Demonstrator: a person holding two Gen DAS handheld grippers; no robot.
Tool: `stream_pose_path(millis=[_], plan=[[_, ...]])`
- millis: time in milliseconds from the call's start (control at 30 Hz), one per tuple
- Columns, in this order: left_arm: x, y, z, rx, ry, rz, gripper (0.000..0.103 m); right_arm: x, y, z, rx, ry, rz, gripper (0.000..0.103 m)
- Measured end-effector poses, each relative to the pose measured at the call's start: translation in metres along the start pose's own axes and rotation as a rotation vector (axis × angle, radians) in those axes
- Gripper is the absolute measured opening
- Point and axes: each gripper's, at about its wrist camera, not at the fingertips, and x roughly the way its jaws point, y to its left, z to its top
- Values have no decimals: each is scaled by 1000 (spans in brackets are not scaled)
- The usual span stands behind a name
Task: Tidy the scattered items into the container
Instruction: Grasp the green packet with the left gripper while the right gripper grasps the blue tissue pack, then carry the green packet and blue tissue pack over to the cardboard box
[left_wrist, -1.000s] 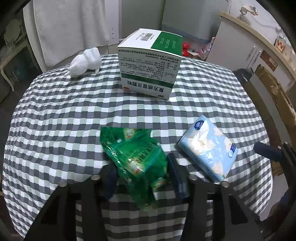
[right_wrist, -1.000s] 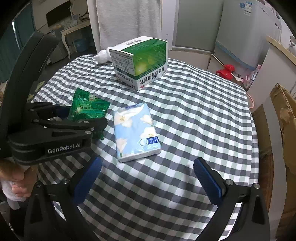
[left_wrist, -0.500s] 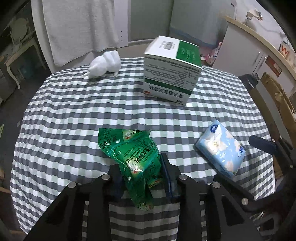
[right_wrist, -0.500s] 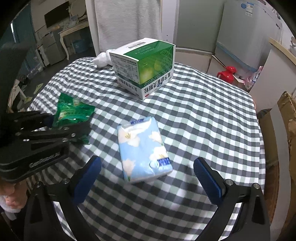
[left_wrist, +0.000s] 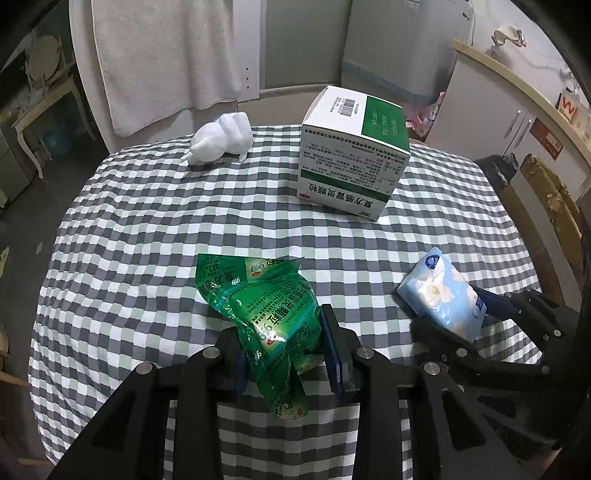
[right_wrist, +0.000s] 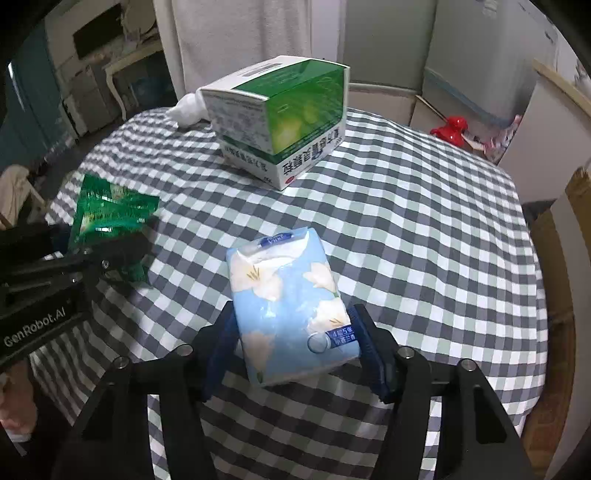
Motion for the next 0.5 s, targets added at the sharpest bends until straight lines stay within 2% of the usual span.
stream_pose_path(millis=[267,500], plan=[[-8,-15,1,10,-20,5,34,-11,-7,-4,31,-27,-3,58],[-29,-31,8,27,-65,6,34,-42,-18,-3,64,-109,-14,58]])
